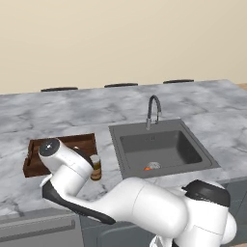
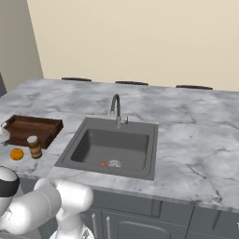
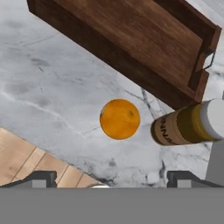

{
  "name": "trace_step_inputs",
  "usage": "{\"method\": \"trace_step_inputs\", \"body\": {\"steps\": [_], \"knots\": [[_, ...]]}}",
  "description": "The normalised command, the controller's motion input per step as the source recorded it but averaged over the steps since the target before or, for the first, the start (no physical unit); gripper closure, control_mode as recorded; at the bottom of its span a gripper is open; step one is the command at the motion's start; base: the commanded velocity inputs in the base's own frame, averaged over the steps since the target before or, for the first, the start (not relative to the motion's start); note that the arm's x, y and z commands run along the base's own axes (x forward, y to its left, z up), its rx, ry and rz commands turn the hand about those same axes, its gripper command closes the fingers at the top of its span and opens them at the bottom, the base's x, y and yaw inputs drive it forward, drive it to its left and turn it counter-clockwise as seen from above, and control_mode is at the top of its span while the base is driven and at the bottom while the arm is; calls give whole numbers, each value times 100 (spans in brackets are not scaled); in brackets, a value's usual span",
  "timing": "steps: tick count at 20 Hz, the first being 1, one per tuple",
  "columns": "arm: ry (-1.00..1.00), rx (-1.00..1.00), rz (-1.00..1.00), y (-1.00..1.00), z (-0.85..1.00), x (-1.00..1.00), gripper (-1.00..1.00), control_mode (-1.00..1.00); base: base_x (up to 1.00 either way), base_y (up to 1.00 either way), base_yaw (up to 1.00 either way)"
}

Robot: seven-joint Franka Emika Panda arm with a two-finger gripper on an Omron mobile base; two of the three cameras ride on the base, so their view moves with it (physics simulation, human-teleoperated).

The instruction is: Pick up all produce items and place them in the sink. Turn on the sink faucet to wash them. Then turn the sink off and put them in the tray.

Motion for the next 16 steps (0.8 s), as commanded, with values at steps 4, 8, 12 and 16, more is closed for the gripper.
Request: {"method": "trace_step_inputs", "body": {"steps": [4, 8, 12, 16], "knots": [[-4, 0, 0, -2, 0, 9, -100, -100, 0, 0, 0], [-3, 0, 0, 0, -1, 11, -100, -100, 0, 0, 0], [-1, 0, 0, 0, -4, 14, -100, -100, 0, 0, 0], [0, 0, 0, -2, -5, 9, -100, -100, 0, 0, 0]]}}
